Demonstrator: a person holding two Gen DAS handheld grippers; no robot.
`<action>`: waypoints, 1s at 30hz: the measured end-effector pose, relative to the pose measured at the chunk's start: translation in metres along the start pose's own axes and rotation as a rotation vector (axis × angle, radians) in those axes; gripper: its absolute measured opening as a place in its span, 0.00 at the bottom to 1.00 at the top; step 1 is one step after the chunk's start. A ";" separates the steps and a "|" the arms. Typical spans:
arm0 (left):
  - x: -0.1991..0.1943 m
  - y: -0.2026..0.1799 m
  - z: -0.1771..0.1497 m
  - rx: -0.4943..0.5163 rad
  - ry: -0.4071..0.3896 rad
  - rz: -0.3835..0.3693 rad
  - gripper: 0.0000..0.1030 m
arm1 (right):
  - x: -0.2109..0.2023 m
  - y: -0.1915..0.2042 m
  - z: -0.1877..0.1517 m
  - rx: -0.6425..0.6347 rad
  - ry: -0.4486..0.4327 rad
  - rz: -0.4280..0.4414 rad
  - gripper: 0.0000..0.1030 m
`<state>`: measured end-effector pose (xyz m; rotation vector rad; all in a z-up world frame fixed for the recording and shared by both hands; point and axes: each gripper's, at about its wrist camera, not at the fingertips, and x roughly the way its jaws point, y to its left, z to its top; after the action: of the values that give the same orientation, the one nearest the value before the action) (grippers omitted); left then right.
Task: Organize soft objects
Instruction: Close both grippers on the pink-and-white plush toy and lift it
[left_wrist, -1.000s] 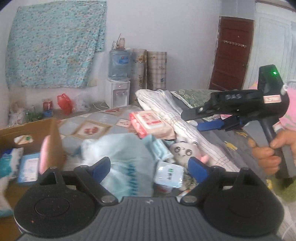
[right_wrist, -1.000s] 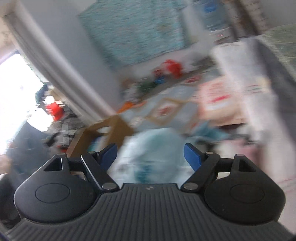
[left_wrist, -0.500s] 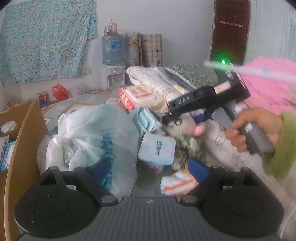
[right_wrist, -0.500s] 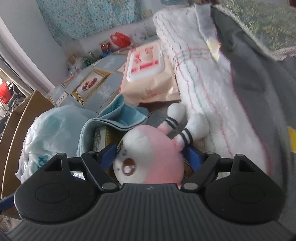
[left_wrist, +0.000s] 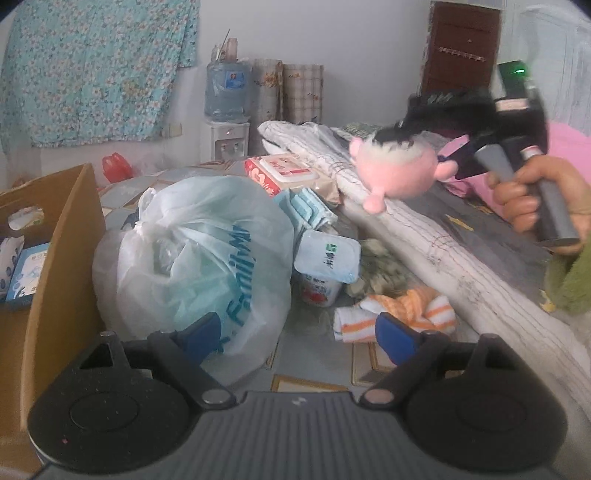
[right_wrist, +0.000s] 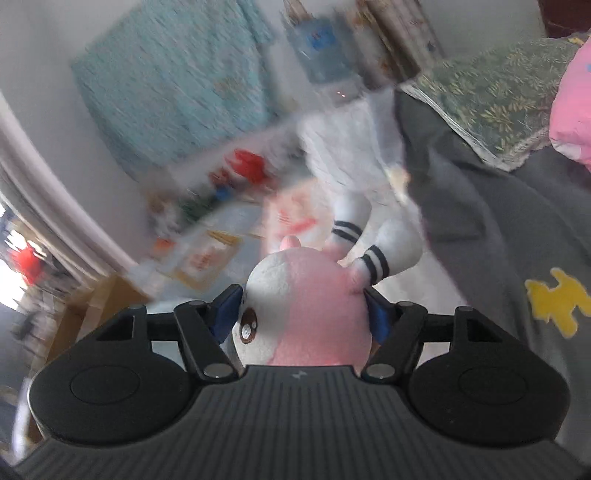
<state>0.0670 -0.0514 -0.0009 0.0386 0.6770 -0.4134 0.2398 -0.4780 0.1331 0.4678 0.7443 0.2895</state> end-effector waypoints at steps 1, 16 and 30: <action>-0.005 0.000 -0.003 0.004 -0.002 -0.006 0.89 | -0.010 0.004 -0.008 0.020 0.009 0.064 0.67; -0.033 0.014 -0.053 -0.033 0.047 0.047 0.89 | 0.041 0.048 -0.194 0.227 0.350 0.395 0.69; 0.011 0.017 -0.051 -0.085 0.142 0.026 0.89 | 0.047 0.036 -0.212 0.239 0.338 0.369 0.72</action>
<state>0.0504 -0.0313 -0.0496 -0.0043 0.8328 -0.3587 0.1197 -0.3632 -0.0116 0.7971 1.0279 0.6394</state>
